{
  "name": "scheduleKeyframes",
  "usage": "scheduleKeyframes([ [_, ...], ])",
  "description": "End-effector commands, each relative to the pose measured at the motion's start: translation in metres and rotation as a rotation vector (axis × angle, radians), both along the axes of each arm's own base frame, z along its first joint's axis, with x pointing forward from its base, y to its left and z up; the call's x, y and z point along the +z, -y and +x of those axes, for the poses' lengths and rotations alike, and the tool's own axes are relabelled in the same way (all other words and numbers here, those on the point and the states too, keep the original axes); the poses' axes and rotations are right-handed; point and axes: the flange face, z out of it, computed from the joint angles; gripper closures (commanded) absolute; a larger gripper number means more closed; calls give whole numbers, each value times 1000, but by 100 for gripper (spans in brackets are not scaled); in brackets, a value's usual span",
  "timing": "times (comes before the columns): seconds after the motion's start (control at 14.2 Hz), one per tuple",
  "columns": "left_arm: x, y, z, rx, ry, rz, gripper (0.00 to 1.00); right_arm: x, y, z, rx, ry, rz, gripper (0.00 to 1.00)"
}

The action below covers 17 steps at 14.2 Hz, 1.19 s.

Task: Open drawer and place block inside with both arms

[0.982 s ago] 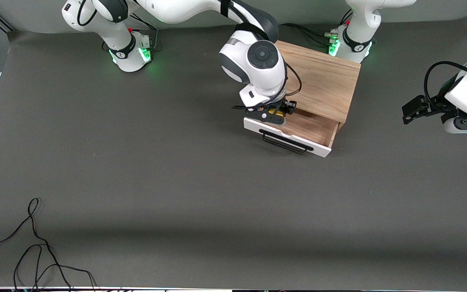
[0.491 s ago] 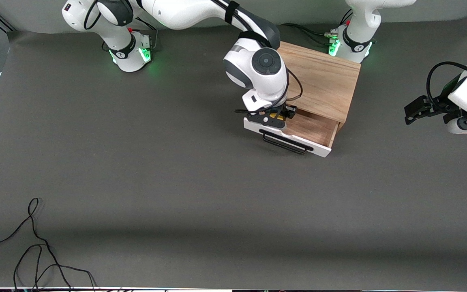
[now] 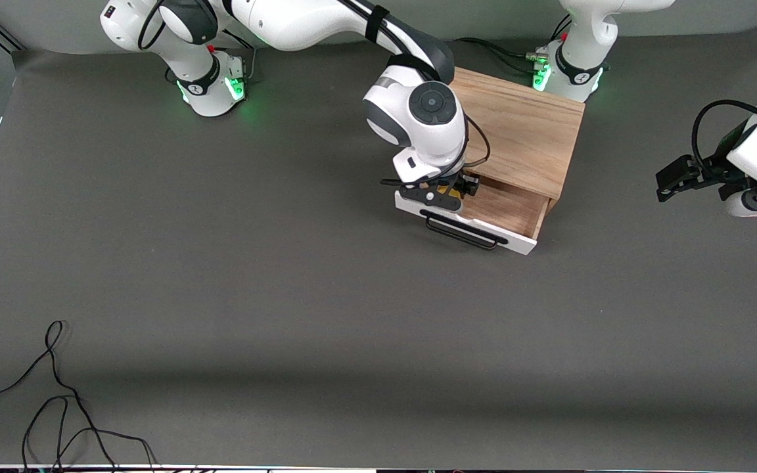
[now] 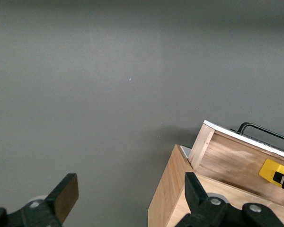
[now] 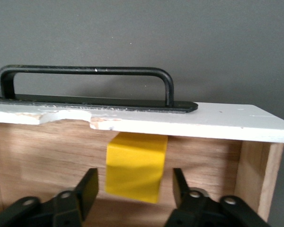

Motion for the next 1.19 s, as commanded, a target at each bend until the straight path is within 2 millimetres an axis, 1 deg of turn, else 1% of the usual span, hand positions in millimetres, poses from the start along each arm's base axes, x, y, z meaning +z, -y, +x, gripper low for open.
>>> scheduleKeyframes([
  [0.0,5,-2,-2,-14,8,-8,0,15,-8,-2,-25,38,10,0],
  [0.14,5,-2,-1,-13,10,-8,0,25,-8,0,-27,47,21,0],
  [0.21,4,-2,-1,-13,8,-9,0,38,-6,-1,-26,52,27,0],
  [0.35,4,-1,-1,-14,8,-9,0,80,1,-1,-3,129,25,0],
  [0.42,4,-1,-1,-14,8,-9,0,97,8,1,-1,151,19,0],
  [0.49,4,-2,-1,-13,8,-9,0,108,18,7,-12,151,9,0],
  [0.56,4,-1,-1,-14,8,-9,0,128,36,18,-26,156,-3,0],
  [0.63,4,-1,-1,-14,8,-9,0,146,61,36,-48,170,-17,0],
  [0.7,4,-1,-1,-14,9,-11,0,161,87,49,-15,187,-24,0],
  [0.77,4,-1,-1,-14,9,-11,0,172,117,68,25,202,-25,0],
  [0.84,4,-2,-1,-13,9,-11,0,186,153,90,54,213,-12,0],
  [0.91,4,-2,-1,-13,9,-11,0,198,187,111,46,205,19,0],
  [0.98,4,-2,-1,-13,9,-11,0,210,216,125,38,200,44,0],
  [1.12,4,-2,-1,-13,9,-11,0,222,288,148,38,194,35,0],
])
